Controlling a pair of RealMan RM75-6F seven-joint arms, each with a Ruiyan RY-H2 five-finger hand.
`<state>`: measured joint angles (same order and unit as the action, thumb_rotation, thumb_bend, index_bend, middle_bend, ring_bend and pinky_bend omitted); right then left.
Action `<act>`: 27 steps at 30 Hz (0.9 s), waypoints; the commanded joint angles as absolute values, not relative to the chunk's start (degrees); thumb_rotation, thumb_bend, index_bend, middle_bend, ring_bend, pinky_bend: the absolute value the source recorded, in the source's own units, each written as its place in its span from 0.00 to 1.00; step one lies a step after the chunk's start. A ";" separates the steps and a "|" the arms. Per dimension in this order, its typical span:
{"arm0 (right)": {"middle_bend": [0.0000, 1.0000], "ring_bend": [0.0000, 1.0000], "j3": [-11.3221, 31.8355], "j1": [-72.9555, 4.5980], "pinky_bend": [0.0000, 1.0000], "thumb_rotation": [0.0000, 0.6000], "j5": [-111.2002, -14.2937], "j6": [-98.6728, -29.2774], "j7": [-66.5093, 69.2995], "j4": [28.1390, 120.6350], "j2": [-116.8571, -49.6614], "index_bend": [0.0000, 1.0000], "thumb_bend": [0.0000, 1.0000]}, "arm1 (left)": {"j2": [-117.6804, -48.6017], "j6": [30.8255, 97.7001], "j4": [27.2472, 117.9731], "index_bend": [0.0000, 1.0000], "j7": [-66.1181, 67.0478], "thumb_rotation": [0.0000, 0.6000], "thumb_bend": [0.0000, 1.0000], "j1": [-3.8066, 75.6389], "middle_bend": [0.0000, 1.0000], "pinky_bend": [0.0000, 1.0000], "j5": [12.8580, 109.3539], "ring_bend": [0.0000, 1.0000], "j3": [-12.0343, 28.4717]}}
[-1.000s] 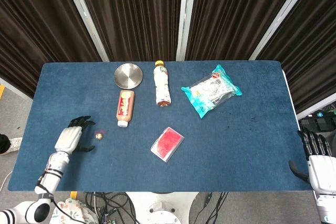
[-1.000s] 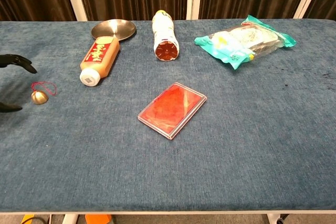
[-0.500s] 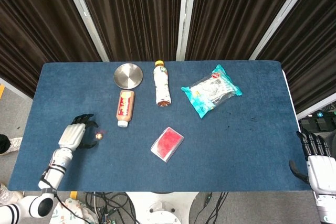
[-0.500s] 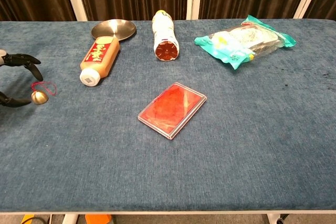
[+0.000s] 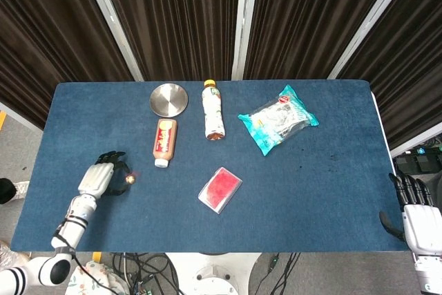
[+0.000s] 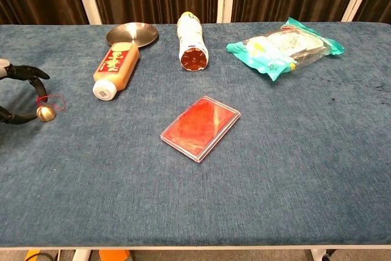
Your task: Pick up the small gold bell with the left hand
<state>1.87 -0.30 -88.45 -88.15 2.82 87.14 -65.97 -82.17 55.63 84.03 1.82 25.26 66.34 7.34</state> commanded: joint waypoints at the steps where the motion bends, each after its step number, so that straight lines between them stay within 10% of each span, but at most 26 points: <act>1: 0.00 0.00 1.88 -0.28 0.02 1.00 -88.33 -88.08 2.87 87.07 -65.98 0.00 0.26 | -82.20 55.68 84.04 0.42 1.84 1.00 0.31 25.37 0.11 0.00 66.21 0.00 7.39; 27: 0.00 0.00 1.81 -0.50 0.02 1.00 -87.06 -86.43 3.38 86.25 -66.34 0.00 0.26 | -83.07 56.32 83.93 0.52 3.12 1.00 0.35 26.14 0.15 0.00 63.96 0.00 7.65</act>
<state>1.82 -0.50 -87.05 -86.42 3.38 86.25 -66.34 -83.07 56.32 83.93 3.11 26.14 63.97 7.66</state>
